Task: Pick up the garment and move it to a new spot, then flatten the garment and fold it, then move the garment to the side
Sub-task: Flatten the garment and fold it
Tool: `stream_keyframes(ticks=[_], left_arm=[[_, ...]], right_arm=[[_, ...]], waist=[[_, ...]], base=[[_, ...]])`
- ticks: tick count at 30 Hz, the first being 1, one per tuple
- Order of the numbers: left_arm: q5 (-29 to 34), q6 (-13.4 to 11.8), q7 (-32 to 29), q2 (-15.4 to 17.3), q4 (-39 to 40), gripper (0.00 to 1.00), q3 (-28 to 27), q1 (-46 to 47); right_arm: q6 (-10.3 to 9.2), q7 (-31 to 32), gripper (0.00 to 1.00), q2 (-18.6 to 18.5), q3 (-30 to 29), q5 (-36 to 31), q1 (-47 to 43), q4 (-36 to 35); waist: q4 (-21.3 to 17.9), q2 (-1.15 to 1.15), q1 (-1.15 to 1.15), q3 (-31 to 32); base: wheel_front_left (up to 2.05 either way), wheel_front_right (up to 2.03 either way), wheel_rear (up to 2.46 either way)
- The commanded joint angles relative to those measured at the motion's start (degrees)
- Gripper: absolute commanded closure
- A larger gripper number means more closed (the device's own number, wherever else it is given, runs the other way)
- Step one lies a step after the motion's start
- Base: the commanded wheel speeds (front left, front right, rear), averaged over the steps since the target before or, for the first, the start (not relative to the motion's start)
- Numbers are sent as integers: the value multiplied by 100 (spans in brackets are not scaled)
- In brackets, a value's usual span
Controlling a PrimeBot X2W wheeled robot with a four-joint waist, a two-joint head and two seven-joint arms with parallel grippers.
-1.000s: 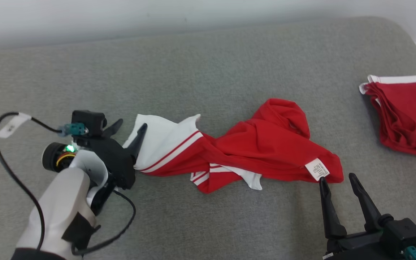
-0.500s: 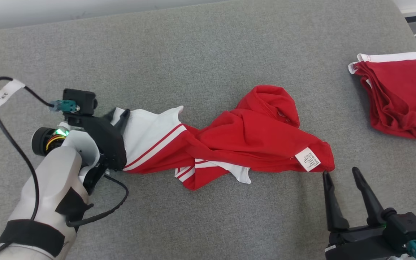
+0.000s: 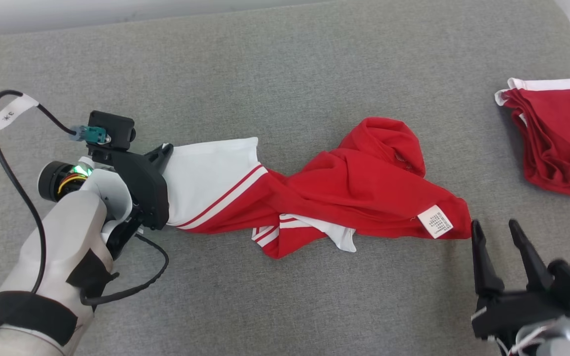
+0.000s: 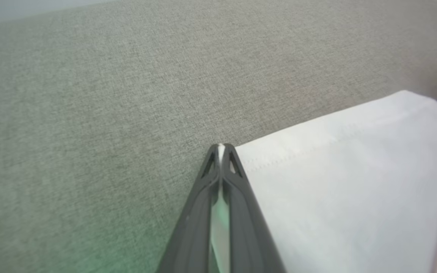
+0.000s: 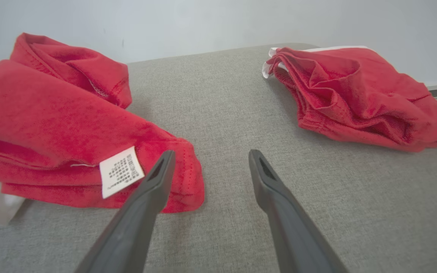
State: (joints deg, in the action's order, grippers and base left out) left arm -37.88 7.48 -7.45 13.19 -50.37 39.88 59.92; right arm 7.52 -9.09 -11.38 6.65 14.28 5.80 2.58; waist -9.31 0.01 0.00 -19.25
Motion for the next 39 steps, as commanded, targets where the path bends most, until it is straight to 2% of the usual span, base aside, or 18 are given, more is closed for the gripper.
stream_keyframes(ticks=[1, 10, 11, 12, 13, 14, 15, 22, 30, 36, 39], left_arm=[[-96, -7, 60, 50, -53, 100, 55, 67], [-171, -6, 267, 4, -168, 100, 231, 160], [-181, -6, 295, -1, -175, 100, 250, 173], [-197, -7, 310, -2, -180, 100, 265, 177], [-197, -7, 310, -2, -180, 100, 265, 177], [-213, -7, 338, -2, -184, 100, 280, 179], [-222, -6, 391, 4, -186, 100, 291, 180], [-256, -7, 777, 120, -105, 100, 270, 201], [-288, -224, 1407, 424, 678, 100, -23, 323], [-241, -635, 1527, 824, 2051, 100, -314, 457], [-151, -965, 1532, 1042, 2915, 100, -482, 490]], right_arm=[[-7, -7, 0, -125, 76, 149, 209, 185], [-7, 145, 0, -575, 858, 972, 994, 1160], [-7, 126, 18, -622, 936, 1033, 1066, 1227], [-7, 116, 58, -643, 1029, 1146, 1121, 1289], [-7, 116, 58, -643, 1029, 1146, 1121, 1289], [-7, 100, 91, -662, 1118, 1242, 1164, 1334], [-7, 77, 100, -703, 1173, 1305, 1208, 1382], [-7, -291, 100, -866, 1215, 1553, 1190, 1315], [-7, -586, 100, -898, 624, 947, 1204, 103], [-7, -368, 100, -993, 310, 594, 1549, -845], [-7, -129, 100, -1070, 262, 526, 1783, -1121]], waist=[[33, -1, 0, -21], [180, -1, 0, -53], [191, -1, 0, -56], [200, -1, 0, -58], [200, -1, 0, -58], [208, -1, 0, -60], [216, -1, 0, -56], [221, -1, 0, 34], [250, -1, 0, 294], [393, -1, 0, 536], [494, -1, 0, 671]], base=[[0, 0, 0], [0, 0, 0], [0, 0, 0], [0, 0, 0], [0, 0, 0], [0, 0, 0], [0, 0, 0], [0, 0, 0], [0, 0, 0], [0, 0, 0], [0, 0, 0]])
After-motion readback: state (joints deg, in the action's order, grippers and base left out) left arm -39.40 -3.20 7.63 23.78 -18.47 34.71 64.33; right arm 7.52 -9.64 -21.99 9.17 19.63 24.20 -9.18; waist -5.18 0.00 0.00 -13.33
